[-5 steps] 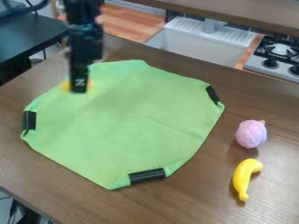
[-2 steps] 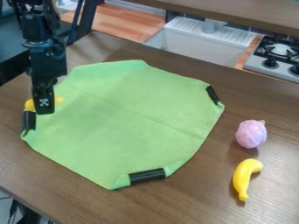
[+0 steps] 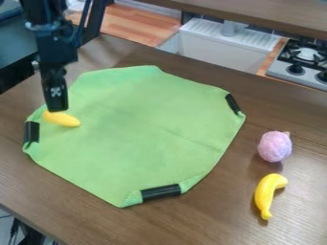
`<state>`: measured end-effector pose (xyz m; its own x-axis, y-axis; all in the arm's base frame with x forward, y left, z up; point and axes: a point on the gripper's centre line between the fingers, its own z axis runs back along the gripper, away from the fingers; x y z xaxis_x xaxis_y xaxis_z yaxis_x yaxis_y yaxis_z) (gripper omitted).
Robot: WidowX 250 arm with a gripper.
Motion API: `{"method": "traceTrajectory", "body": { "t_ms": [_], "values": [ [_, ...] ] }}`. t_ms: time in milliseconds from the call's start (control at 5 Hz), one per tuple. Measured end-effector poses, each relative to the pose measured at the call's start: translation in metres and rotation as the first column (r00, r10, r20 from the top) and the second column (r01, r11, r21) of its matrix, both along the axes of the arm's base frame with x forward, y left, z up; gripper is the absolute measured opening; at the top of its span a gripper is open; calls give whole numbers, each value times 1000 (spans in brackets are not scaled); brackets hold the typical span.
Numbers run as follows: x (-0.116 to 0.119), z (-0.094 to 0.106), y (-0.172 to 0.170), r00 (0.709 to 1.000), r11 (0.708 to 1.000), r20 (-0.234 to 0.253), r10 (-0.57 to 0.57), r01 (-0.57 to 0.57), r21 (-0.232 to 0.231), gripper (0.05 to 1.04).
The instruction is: Put the corn on the bottom left edge of the towel
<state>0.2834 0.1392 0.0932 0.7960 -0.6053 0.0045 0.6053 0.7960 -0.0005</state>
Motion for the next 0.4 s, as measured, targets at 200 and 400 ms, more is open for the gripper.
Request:
{"method": "traceTrajectory", "body": {
  "t_ms": [200,400],
  "values": [
    [11,23,-10,1000,996,16,6,-5,-87,1001],
    [14,47,-14,999,991,2,54,-53,-126,1001]
  ]
}}
